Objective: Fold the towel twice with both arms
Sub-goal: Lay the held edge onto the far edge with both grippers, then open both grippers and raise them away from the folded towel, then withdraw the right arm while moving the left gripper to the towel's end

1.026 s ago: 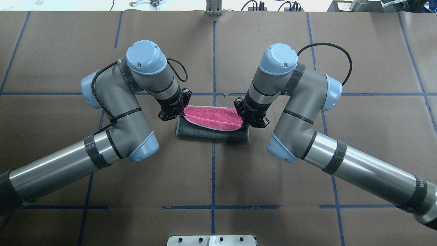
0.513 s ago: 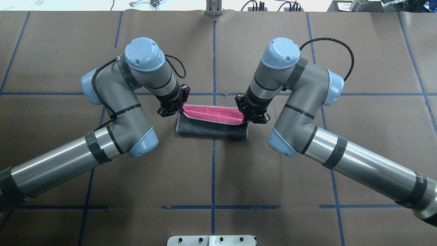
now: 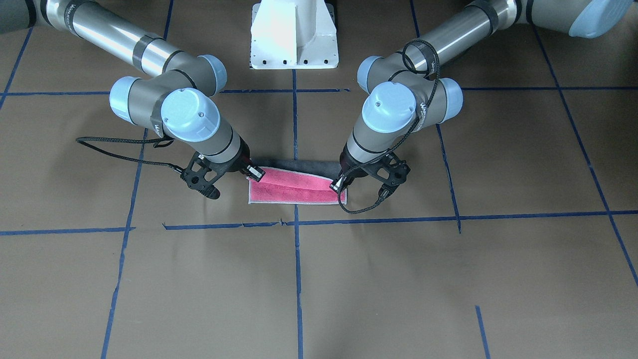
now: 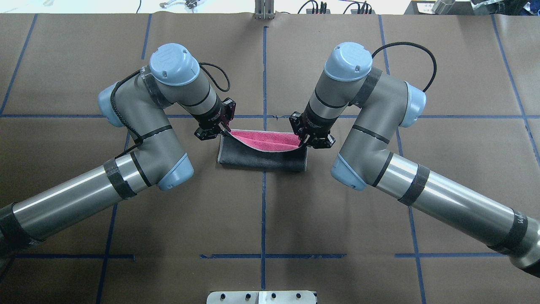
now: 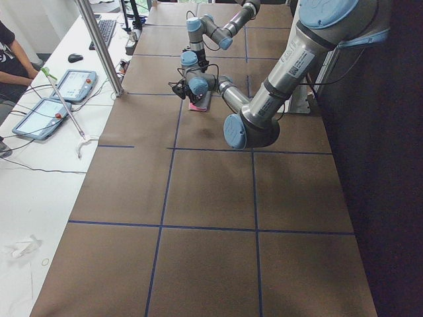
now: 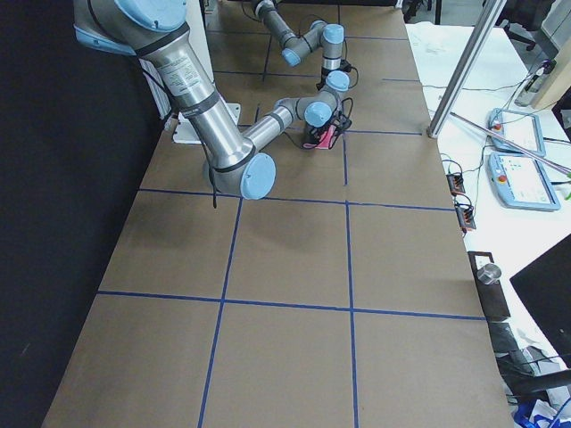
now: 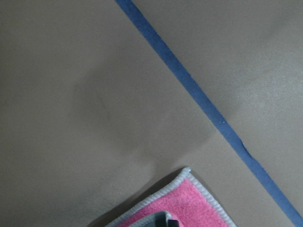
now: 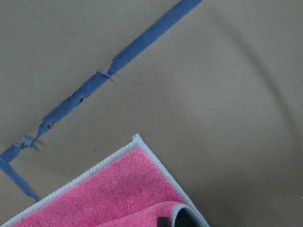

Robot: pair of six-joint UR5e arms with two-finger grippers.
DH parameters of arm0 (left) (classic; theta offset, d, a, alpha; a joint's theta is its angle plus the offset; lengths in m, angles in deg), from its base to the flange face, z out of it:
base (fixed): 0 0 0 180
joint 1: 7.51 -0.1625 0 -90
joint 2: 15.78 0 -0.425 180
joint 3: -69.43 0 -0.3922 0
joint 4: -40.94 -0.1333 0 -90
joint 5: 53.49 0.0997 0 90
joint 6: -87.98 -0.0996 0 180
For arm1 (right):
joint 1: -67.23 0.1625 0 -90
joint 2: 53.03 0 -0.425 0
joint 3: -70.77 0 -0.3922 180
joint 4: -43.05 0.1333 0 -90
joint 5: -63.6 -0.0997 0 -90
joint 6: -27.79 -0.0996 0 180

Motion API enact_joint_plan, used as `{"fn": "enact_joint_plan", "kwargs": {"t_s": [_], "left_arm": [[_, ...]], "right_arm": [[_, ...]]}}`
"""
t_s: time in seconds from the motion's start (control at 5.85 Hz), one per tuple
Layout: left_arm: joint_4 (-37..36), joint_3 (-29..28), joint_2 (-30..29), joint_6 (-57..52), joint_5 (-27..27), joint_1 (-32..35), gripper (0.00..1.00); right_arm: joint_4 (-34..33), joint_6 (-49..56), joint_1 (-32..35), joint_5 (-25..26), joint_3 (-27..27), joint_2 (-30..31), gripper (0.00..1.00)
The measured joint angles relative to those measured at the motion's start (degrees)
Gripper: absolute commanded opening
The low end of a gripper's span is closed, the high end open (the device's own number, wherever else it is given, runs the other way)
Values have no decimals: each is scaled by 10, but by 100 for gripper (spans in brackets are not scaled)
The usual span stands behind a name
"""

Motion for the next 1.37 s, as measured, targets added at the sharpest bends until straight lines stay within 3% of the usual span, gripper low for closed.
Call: {"fn": "enact_joint_plan", "kwargs": {"t_s": [0.17,0.51,1.03,1.37], "left_arm": [[25,-11,0,-4,2,4,100],[41,-17,1,-27,8,21,100],[87,2,24,-135,9,52,100],[118,54,76,-246,11,53,100]], "right_arm": [[8,20,4,7,4,1,100],[21,34,22,39,11,1,100],[22,56,75,42,-3,6,100],[18,99,86,39,-87,72,100]]}}
